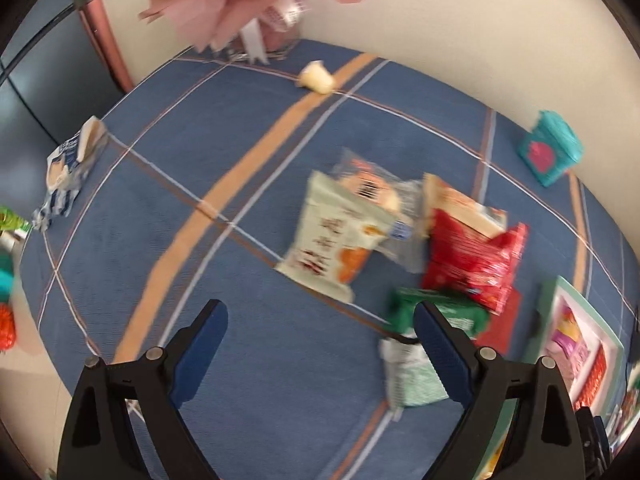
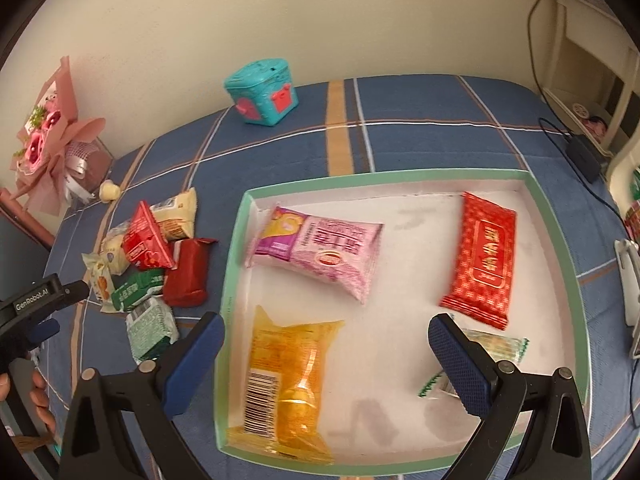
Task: Organize snacks
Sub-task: 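Move both tools over the snack pile beside the tray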
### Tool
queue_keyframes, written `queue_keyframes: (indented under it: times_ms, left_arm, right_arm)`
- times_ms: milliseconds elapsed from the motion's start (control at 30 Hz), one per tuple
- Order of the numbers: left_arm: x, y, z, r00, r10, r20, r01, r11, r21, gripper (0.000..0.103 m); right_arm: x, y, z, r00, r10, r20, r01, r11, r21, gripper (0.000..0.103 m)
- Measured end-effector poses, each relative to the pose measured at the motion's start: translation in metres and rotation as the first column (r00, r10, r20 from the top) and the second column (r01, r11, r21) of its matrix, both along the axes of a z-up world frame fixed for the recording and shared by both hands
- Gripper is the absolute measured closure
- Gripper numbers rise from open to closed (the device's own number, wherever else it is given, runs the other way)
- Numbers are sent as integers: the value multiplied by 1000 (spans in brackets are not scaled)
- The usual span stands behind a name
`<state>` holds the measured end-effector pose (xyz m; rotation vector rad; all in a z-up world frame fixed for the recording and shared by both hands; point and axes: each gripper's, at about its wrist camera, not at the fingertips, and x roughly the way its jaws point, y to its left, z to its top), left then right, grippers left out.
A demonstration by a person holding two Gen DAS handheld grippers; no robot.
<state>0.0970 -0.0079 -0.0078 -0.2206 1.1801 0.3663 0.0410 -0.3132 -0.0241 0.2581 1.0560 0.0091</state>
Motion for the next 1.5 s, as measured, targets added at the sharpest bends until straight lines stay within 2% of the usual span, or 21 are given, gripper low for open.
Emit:
queue_keyframes:
  times_ms: [100,333,633,767,1000,1133,1233,1367,1433,1500]
  left_arm:
    - [1,15,-4,1000,2,-21,-2,1000,-14,9]
    - [6,30,-10,999,-14,-31,13,999,-41,9]
    - [13,59,-18,1000,22,-13,-22,998,-67,7]
    - [10,67,-18,999,45,-4,-45,997,-66,7]
    - [19,66,-27,999,-1,-41,-2,997,-76,7]
    - [25,61,-29,998,-45,-35,42,997,-69,7]
    - [31,55,-28,995,-95,-16,94,994,-60,7]
    - [40,47,-34,991,-133,-4,132,987,-93,7]
    - [44,42,-38,988,-153,-4,152,983,-100,7]
    - [47,37,-43,985,-170,-7,168,980,-105,10]
  right_arm:
    - [7,15,3,1000,20,10,-20,999,32,0]
    - [23,62,6,995,98,11,-98,994,42,0]
    - [32,122,-11,968,248,-43,-246,968,50,0]
    - [34,144,-22,953,296,-61,-296,955,17,0]
    - [32,179,-47,912,389,-128,-394,919,-18,0]
    - [31,193,-60,896,408,-175,-424,903,-65,0]
    - [30,197,-67,894,402,-196,-425,900,-93,0]
    - [30,201,-72,893,397,-211,-424,900,-102,2]
    - [28,203,-73,892,397,-216,-426,899,-104,4]
    - [27,205,-72,894,394,-214,-423,899,-111,10]
